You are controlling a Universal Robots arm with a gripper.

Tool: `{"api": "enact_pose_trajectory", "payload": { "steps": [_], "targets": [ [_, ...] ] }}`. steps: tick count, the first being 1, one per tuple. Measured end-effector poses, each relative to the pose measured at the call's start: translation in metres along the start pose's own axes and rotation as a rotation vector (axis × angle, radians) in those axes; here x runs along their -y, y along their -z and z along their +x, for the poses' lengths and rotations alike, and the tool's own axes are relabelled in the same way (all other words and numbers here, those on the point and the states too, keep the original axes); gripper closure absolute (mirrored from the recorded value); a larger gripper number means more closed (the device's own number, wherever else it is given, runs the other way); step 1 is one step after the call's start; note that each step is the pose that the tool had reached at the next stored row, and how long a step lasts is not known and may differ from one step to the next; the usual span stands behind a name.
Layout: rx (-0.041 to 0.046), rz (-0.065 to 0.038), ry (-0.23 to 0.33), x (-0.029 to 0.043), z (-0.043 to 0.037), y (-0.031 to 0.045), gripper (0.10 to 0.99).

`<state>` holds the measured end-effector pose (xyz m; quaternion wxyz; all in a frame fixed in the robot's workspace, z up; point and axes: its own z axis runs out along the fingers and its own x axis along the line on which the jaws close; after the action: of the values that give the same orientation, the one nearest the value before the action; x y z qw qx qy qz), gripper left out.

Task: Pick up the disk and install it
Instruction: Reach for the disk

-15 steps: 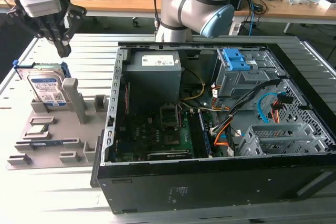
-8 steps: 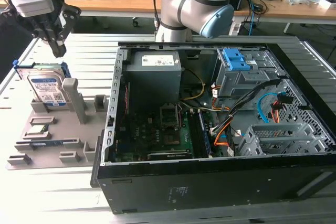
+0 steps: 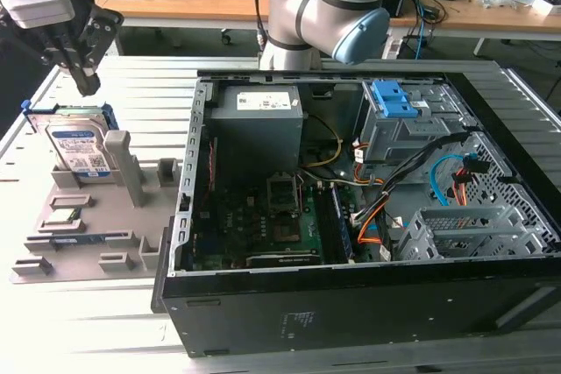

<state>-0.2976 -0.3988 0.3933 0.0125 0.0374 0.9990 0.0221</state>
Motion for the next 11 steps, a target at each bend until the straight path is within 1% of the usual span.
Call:
{"api": "enact_pose_trajectory", "payload": {
  "steps": [8, 10, 11],
  "targets": [
    [0.0, 0.0, 0.0, 0.0011, 0.0152, 0.0004, 0.98],
    [0.0, 0.0, 0.0, 0.0016, 0.0205, 0.0006, 0.98],
    [0.0, 0.0, 0.0, 0.0018, 0.0248, 0.0006, 0.98]
  ]
}}
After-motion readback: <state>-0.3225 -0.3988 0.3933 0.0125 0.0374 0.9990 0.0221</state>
